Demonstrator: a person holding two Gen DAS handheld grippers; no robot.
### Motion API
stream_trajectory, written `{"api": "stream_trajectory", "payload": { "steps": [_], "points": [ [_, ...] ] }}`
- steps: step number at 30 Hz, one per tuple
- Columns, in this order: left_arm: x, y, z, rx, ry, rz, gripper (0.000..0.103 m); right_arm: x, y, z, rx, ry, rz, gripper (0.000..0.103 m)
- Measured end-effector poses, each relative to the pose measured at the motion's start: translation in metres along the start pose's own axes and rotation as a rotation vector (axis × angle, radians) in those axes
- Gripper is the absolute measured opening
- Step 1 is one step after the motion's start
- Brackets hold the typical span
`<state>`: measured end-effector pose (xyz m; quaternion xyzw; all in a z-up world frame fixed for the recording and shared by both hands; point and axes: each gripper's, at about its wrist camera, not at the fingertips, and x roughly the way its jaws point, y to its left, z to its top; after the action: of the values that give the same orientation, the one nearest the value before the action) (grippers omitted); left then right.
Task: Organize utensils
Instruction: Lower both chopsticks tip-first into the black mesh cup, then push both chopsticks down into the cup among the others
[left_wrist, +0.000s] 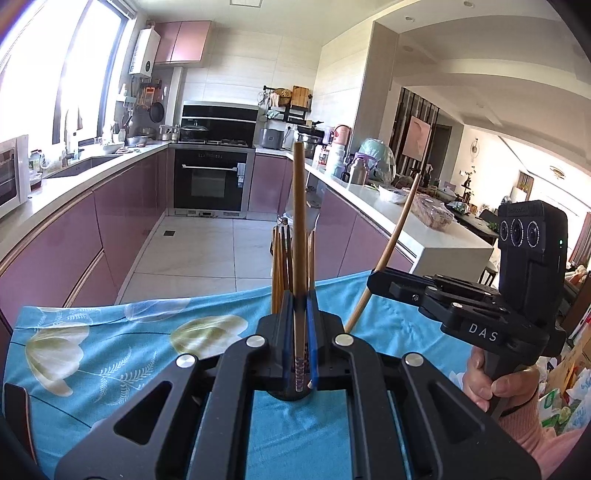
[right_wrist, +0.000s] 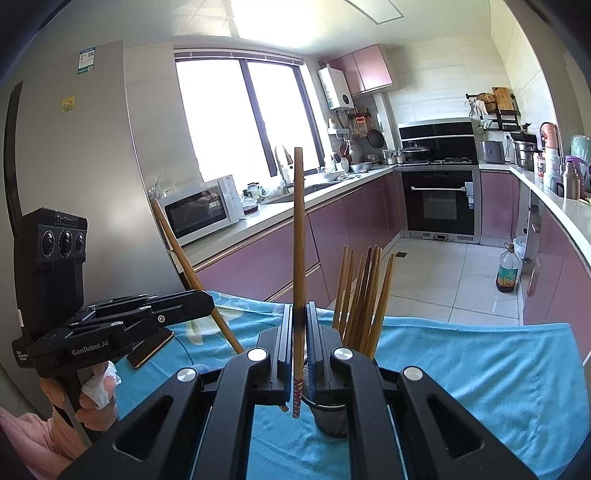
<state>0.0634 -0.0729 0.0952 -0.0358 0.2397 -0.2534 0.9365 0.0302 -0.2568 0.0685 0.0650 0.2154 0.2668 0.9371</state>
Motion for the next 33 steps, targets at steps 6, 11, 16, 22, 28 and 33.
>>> {"api": "stream_trajectory", "payload": {
  "steps": [6,11,16,22,28,33],
  "points": [
    [0.003,0.000,0.008,0.002,-0.009,0.002,0.007,0.000,0.000,0.004,-0.002,-0.014,-0.006,0.006],
    [0.009,-0.001,0.010,0.003,-0.015,0.002,0.007,-0.001,-0.002,0.008,-0.005,-0.021,-0.015,0.006],
    [0.009,0.002,0.012,0.001,-0.015,0.002,0.007,0.002,-0.004,0.010,0.000,-0.021,-0.022,0.006],
    [0.019,0.000,0.018,-0.003,-0.005,0.008,0.007,0.005,-0.007,0.011,0.013,-0.019,-0.033,0.006],
    [0.031,0.001,0.021,-0.007,0.010,0.018,0.007,0.009,-0.009,0.013,0.020,-0.016,-0.037,0.006],
    [0.036,0.002,0.021,-0.008,0.020,0.018,0.007,0.013,-0.012,0.014,0.030,-0.009,-0.041,0.006]
  ]
}}
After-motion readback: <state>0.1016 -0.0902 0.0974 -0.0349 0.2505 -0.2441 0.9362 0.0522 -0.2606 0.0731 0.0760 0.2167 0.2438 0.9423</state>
